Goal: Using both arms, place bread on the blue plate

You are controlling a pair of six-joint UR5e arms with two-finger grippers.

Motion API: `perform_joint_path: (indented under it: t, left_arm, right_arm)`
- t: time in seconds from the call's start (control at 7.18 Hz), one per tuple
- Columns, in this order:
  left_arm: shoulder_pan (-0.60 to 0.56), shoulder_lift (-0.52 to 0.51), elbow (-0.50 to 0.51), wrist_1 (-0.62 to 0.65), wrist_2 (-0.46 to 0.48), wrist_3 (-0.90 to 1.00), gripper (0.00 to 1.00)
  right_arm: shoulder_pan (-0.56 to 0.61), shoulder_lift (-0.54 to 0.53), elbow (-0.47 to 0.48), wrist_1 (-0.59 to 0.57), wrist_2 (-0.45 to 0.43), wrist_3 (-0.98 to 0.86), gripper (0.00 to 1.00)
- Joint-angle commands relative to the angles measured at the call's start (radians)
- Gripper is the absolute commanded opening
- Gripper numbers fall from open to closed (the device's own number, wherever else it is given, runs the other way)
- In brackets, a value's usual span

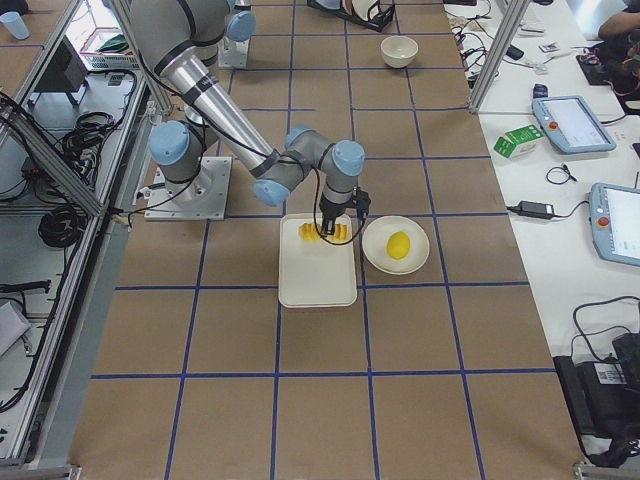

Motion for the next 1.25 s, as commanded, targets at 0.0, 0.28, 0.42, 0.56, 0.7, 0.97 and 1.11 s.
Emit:
perform_joint_path:
  t: [0.0, 0.28, 0.42, 0.56, 0.7, 0.97, 1.11]
  left_arm:
    - [0.004, 0.028, 0.003, -0.016, 0.007, 0.025, 0.00]
    - [0.007, 0.080, 0.024, -0.118, 0.081, 0.084, 0.00]
    - [0.007, 0.106, 0.067, -0.212, 0.098, 0.093, 0.00]
    - [0.007, 0.130, 0.101, -0.305, 0.121, 0.096, 0.00]
    - [0.008, 0.174, 0.129, -0.435, 0.126, 0.102, 0.00]
    - [-0.007, 0.292, 0.120, -0.718, -0.023, 0.169, 0.00]
    - [-0.027, 0.322, 0.094, -0.767, -0.096, 0.197, 0.00]
  right_arm:
    - [0.023, -0.058, -0.135, 0.226, 0.080, 0.070, 0.00]
    - [0.173, -0.057, -0.300, 0.370, 0.076, 0.121, 0.00]
    - [0.229, -0.055, -0.350, 0.426, 0.080, 0.220, 0.00]
    - [0.261, -0.055, -0.356, 0.438, 0.082, 0.239, 0.00]
    - [0.287, -0.058, -0.350, 0.447, 0.080, 0.250, 0.00]
    - [0.295, -0.058, -0.346, 0.481, 0.121, 0.248, 0.00]
    - [0.298, -0.058, -0.346, 0.489, 0.151, 0.257, 0.00]
